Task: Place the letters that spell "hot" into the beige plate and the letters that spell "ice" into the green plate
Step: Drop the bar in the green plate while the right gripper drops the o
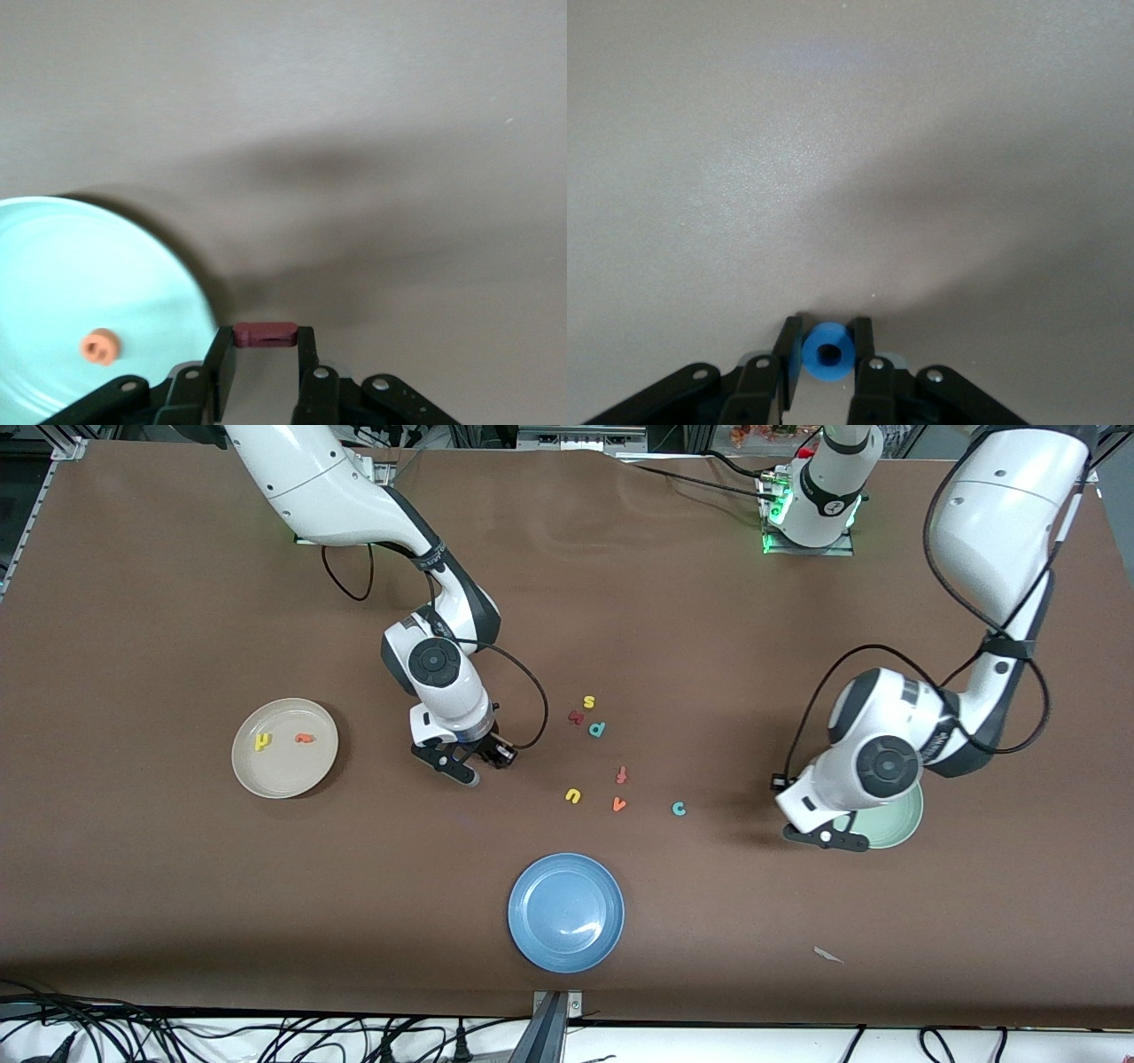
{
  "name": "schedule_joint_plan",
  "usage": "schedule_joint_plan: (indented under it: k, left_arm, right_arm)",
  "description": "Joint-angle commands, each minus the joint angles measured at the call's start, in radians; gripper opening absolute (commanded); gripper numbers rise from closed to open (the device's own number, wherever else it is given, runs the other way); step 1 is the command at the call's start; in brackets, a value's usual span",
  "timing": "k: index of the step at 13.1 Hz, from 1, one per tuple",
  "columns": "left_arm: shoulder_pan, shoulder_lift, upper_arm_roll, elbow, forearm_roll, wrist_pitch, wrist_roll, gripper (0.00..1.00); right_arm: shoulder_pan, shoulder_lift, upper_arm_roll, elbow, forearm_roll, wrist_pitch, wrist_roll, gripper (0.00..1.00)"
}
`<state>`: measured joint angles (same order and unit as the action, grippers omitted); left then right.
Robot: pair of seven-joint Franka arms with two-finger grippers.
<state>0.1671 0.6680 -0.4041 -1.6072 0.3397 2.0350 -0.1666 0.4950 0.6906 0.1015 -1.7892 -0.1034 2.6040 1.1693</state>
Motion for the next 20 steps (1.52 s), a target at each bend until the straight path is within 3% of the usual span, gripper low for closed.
schedule_joint_plan:
  k: [1, 5, 9, 11, 12, 13, 14, 17, 20]
  left_arm:
    - [0.06, -0.056, -0.007, -0.065, 0.03, -0.004, 0.111, 0.25]
    - [0.117, -0.087, -0.005, -0.124, 0.068, 0.016, 0.164, 0.25]
    - [0.184, -0.134, -0.007, -0.259, 0.091, 0.184, 0.165, 0.3]
    - [0.19, -0.136, -0.007, -0.266, 0.091, 0.2, 0.168, 0.53]
    - [0.19, -0.134, -0.009, -0.261, 0.09, 0.198, 0.168, 0.77]
    - [0.189, -0.134, -0.009, -0.257, 0.088, 0.195, 0.168, 0.93]
    - [0.189, -0.134, -0.01, -0.257, 0.078, 0.192, 0.168, 0.99]
    - [0.186, -0.134, -0.024, -0.254, 0.073, 0.189, 0.157, 1.0]
    - [0.177, -0.133, -0.064, -0.252, 0.041, 0.189, 0.079, 1.0]
  right_arm:
    - [0.013, -0.017, -0.01, 0.019, -0.022, -0.06, 0.023, 0.2]
    - [0.005, -0.169, -0.013, 0.019, -0.019, -0.341, -0.016, 0.2]
    - [0.004, -0.318, -0.094, 0.001, 0.004, -0.658, -0.261, 0.16]
    - [0.004, -0.35, -0.161, -0.019, 0.013, -0.738, -0.402, 0.16]
    - [0.004, -0.37, -0.205, -0.039, 0.022, -0.758, -0.495, 0.16]
    - [0.004, -0.39, -0.256, -0.071, 0.024, -0.763, -0.592, 0.16]
    - [0.004, -0.401, -0.304, -0.105, 0.025, -0.757, -0.688, 0.16]
    - [0.002, -0.385, -0.443, -0.203, 0.028, -0.62, -0.952, 0.16]
    - [-0.044, -0.336, -0.491, -0.306, 0.028, -0.408, -1.101, 0.17]
